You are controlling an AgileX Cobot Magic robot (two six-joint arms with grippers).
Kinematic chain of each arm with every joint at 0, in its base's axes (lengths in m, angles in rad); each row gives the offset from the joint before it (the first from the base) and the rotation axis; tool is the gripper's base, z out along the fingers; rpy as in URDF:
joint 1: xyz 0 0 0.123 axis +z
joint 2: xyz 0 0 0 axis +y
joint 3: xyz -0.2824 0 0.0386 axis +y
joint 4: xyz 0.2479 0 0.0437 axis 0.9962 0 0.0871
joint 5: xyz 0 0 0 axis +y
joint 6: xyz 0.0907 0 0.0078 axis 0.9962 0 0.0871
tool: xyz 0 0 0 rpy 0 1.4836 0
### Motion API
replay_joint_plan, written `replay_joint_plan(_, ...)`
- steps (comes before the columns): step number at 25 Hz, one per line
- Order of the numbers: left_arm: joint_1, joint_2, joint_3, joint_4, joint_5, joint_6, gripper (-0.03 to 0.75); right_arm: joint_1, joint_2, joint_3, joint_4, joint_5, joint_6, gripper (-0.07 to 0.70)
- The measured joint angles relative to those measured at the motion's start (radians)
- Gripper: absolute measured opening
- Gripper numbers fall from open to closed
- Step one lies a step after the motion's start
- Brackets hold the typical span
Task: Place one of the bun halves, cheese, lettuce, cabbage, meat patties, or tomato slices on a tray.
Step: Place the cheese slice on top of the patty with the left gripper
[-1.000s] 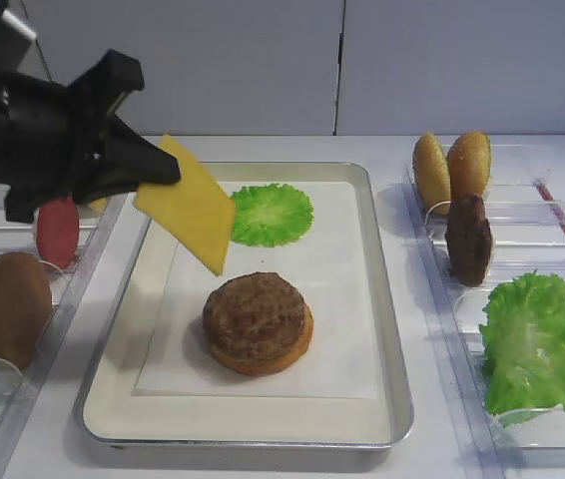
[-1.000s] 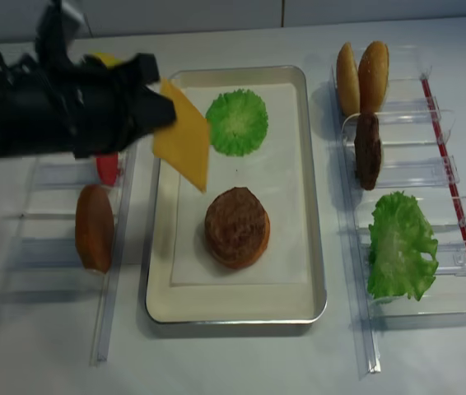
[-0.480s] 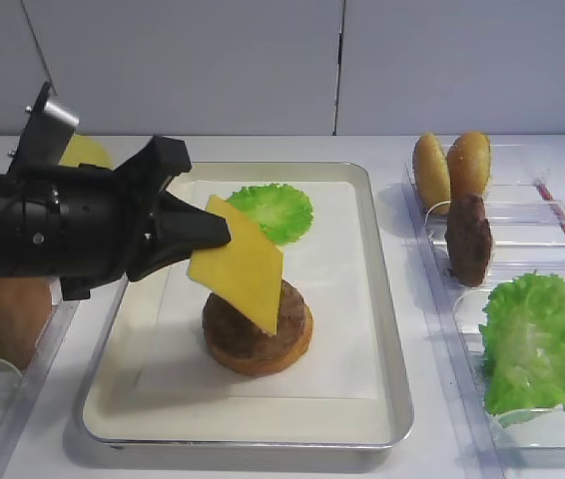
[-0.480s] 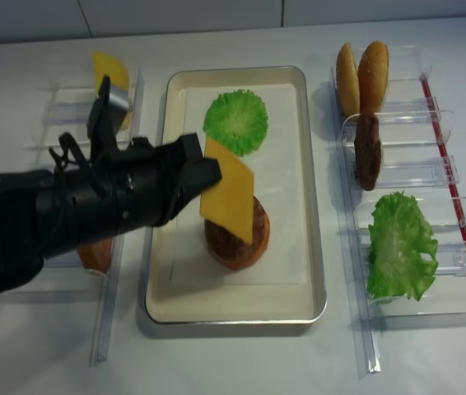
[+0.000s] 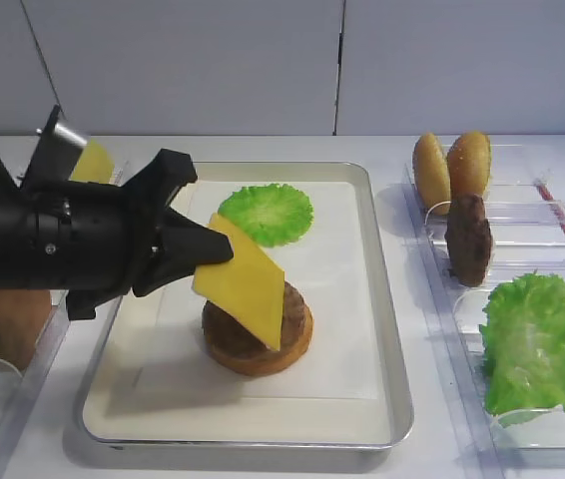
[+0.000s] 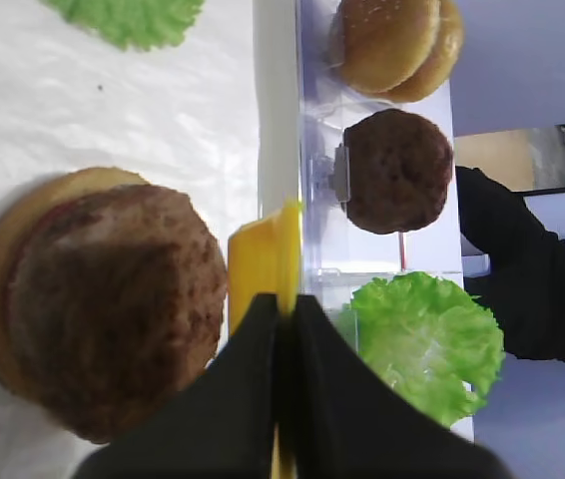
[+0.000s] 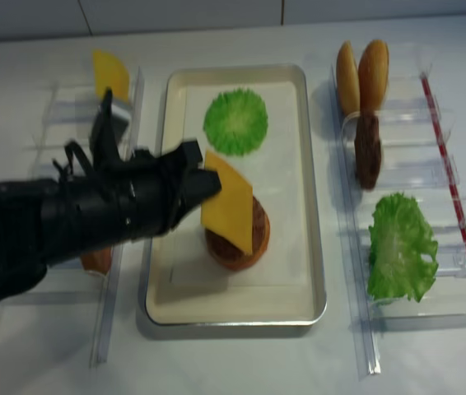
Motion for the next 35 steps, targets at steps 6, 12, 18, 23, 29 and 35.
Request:
replay_joint_plan(6, -0.001, 0.084, -0.021, 0.0, 0.047, -0.008, 0.0, 0.0, 0.0, 0.0, 0.0, 0.0, 0.0, 0.515)
replay_joint_plan(12, -0.001, 0.115, -0.064, 0.0, 0.06, -0.008, 0.0, 0.0, 0.0, 0.0, 0.0, 0.0, 0.0, 0.515)
replay_joint_plan(18, -0.011, 0.162, -0.064, 0.0, 0.061, 0.01, 0.0, 0.0, 0.0, 0.0, 0.0, 0.0, 0.0, 0.515)
replay_joint_plan(23, -0.011, 0.177, -0.064, 0.0, 0.063, 0.058, 0.0, 0.0, 0.0, 0.0, 0.0, 0.0, 0.0, 0.516)
replay_joint_plan(29, -0.011, 0.177, -0.064, 0.0, 0.061, 0.127, 0.0, 0.0, 0.0, 0.0, 0.0, 0.0, 0.0, 0.515)
replay_joint_plan(35, -0.011, 0.177, -0.065, 0.0, 0.034, 0.148, 0.0, 0.0, 0.0, 0.0, 0.0, 0.0, 0.0, 0.515)
